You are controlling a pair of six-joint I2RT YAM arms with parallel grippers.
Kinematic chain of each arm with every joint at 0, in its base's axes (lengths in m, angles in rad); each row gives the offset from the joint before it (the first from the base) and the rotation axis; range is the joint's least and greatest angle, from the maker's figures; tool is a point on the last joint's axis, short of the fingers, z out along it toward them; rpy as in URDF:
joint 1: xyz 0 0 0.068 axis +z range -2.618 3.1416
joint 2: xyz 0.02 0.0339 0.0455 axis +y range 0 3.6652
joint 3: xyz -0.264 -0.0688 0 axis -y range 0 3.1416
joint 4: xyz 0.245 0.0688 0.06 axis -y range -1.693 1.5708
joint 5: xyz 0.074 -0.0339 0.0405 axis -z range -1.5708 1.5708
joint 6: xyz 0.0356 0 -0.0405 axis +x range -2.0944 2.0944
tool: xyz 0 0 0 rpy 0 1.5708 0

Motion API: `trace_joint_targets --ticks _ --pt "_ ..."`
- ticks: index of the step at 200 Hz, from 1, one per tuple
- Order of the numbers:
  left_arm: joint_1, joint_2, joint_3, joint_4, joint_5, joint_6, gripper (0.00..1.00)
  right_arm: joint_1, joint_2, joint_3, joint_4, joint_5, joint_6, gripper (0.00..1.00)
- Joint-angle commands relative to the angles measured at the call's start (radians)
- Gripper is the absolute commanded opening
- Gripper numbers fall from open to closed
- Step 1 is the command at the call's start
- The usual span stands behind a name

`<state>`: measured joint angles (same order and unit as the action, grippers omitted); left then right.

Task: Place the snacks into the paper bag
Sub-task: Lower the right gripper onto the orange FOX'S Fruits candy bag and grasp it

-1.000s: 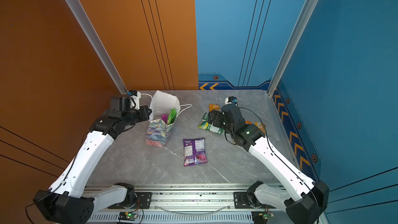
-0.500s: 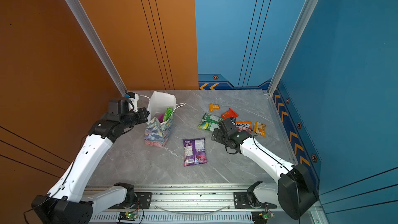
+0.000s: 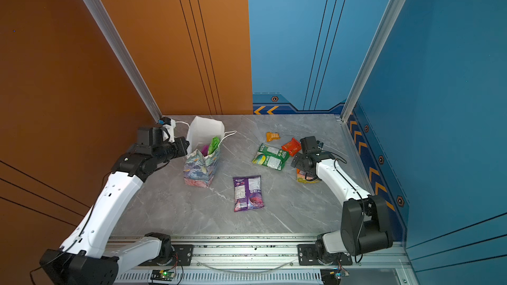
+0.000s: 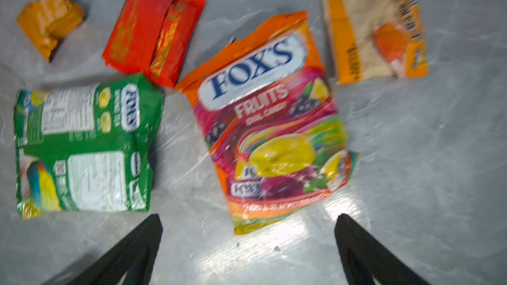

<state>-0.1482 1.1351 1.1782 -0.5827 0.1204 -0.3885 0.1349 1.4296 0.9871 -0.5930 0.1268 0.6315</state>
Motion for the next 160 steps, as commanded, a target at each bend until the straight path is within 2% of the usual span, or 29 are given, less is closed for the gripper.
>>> trace_joint_targets --ticks 1,38,82,121,160 --pt "0.011 -0.01 -0.018 -0.009 -0.006 0.011 0.0 -0.077 0.05 0.026 -0.011 -0.017 -0.065 1.0" --pt "0.018 -0.011 -0.02 -0.008 -0.001 0.01 0.0 -0.16 0.159 0.046 0.016 -0.152 -0.093 1.0" --pt "0.028 -0.003 -0.018 -0.008 0.015 0.004 0.0 -0.134 0.203 0.02 0.063 -0.252 -0.069 0.98" --pt "0.041 0.0 -0.017 -0.008 0.024 -0.001 0.0 -0.048 0.191 -0.007 0.062 -0.256 -0.026 0.98" --pt "0.053 0.003 -0.017 -0.004 0.039 -0.006 0.0 0.115 0.19 -0.002 0.079 -0.247 0.048 0.98"
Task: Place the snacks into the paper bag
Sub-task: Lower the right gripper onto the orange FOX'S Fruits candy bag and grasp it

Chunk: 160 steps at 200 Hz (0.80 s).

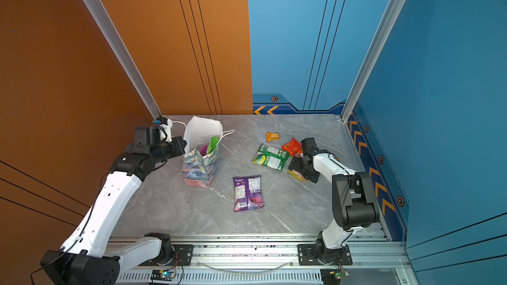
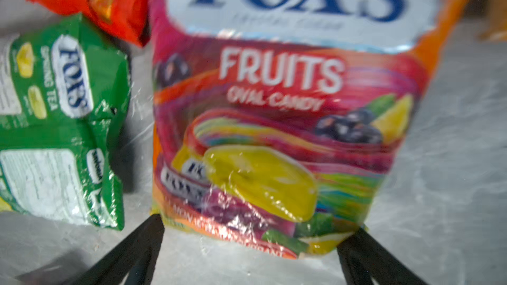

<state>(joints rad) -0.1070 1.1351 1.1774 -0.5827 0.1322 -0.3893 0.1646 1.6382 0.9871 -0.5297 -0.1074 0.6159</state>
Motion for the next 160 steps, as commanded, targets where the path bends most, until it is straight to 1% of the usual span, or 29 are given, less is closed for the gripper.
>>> trace_joint_targets --ticks 1,32,56,81,105,130,146,154,160 --pt "0.012 0.003 -0.016 -0.004 0.028 -0.006 0.0 0.091 -0.019 -0.001 0.016 -0.012 0.064 0.98" --pt "0.012 0.009 -0.018 -0.005 0.038 -0.009 0.0 0.17 -0.004 0.051 0.005 0.002 0.078 0.98" --pt "0.013 0.005 -0.018 -0.005 0.037 -0.009 0.0 0.173 -0.004 0.098 -0.044 0.022 0.048 0.98" --pt "0.012 0.003 -0.019 -0.005 0.036 -0.007 0.0 0.151 -0.055 0.121 -0.099 0.052 -0.003 0.98" --pt "0.013 0.007 -0.017 -0.005 0.039 -0.009 0.0 0.072 -0.126 0.117 -0.124 0.052 -0.047 0.99" --pt "0.012 0.007 -0.018 -0.004 0.039 -0.009 0.0 -0.057 -0.173 0.112 -0.135 0.025 -0.084 0.98" --pt "0.012 0.007 -0.017 -0.004 0.039 -0.009 0.0 -0.133 -0.176 0.114 -0.133 0.011 -0.107 0.98" --pt "0.013 0.004 -0.019 -0.005 0.039 -0.01 0.0 -0.172 -0.172 0.11 -0.116 -0.024 -0.119 0.99" --pt "0.012 0.005 -0.018 -0.005 0.039 -0.009 0.0 -0.21 -0.163 0.102 -0.093 -0.082 -0.123 0.99"
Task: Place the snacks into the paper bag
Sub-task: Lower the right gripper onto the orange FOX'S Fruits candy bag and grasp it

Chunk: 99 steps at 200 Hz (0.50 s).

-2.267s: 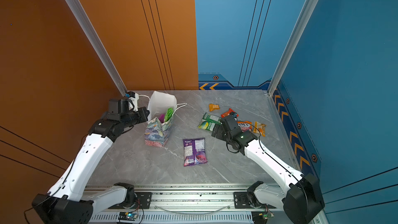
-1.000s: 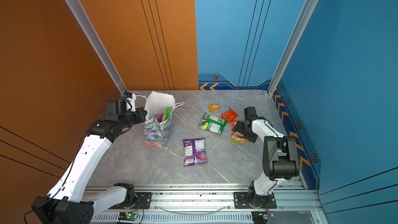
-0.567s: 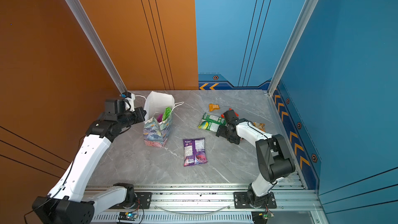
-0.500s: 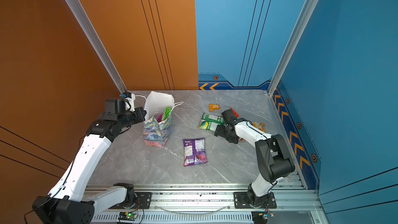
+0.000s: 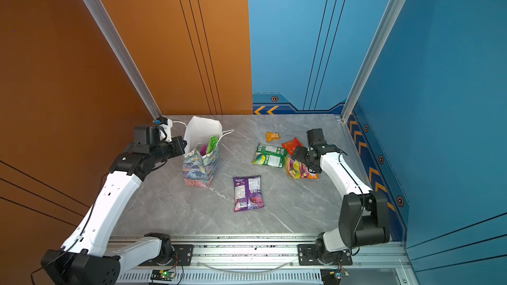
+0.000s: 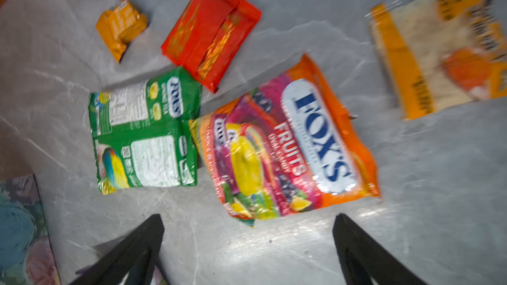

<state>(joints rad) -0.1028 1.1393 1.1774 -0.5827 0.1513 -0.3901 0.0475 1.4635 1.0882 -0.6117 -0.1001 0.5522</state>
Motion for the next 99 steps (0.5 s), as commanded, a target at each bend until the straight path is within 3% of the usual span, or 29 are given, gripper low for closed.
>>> trace_joint_targets --ticks 1,16,28,99 --pt "0.008 0.0 -0.018 -0.004 0.019 -0.008 0.0 -0.099 0.014 -0.001 -0.007 -0.098 -0.059 0.99" --pt "0.008 -0.001 -0.018 -0.003 0.019 -0.007 0.0 -0.205 0.046 -0.032 0.045 -0.236 -0.023 0.96" --pt "0.008 -0.001 -0.019 -0.004 0.019 -0.008 0.0 -0.252 0.069 -0.048 0.077 -0.281 -0.014 0.94" --pt "0.005 0.003 -0.018 -0.004 0.022 -0.009 0.0 -0.288 0.156 -0.098 0.153 -0.294 0.006 0.89"
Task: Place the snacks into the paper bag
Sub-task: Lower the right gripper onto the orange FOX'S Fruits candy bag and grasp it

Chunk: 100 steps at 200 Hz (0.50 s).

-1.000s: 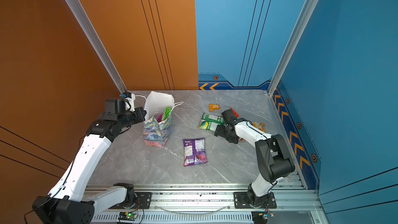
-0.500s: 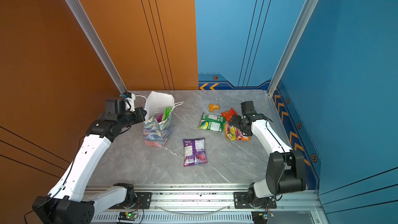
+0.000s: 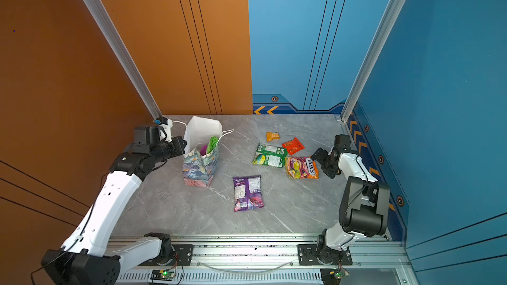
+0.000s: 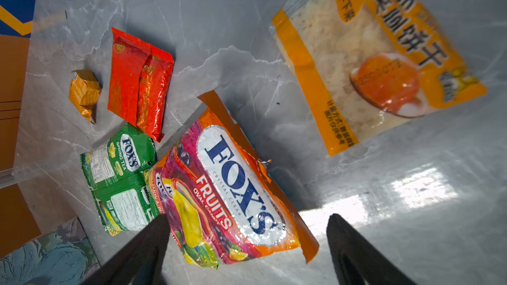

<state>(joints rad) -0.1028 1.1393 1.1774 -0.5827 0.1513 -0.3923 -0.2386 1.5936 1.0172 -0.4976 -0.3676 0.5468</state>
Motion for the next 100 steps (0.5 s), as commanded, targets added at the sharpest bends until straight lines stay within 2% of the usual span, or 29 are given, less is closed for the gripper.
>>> trace_joint_targets --ticks 1,74,100 --pt "0.005 0.003 -0.019 -0.004 0.022 -0.006 0.0 -0.001 0.028 -0.028 0.039 -0.027 0.011 0.89" --pt "0.004 0.007 -0.019 -0.004 0.021 -0.006 0.0 0.026 0.123 -0.021 0.037 -0.059 -0.006 0.82" --pt "0.006 -0.001 -0.023 0.001 0.016 -0.005 0.0 0.046 0.181 -0.01 0.033 -0.104 -0.005 0.72"
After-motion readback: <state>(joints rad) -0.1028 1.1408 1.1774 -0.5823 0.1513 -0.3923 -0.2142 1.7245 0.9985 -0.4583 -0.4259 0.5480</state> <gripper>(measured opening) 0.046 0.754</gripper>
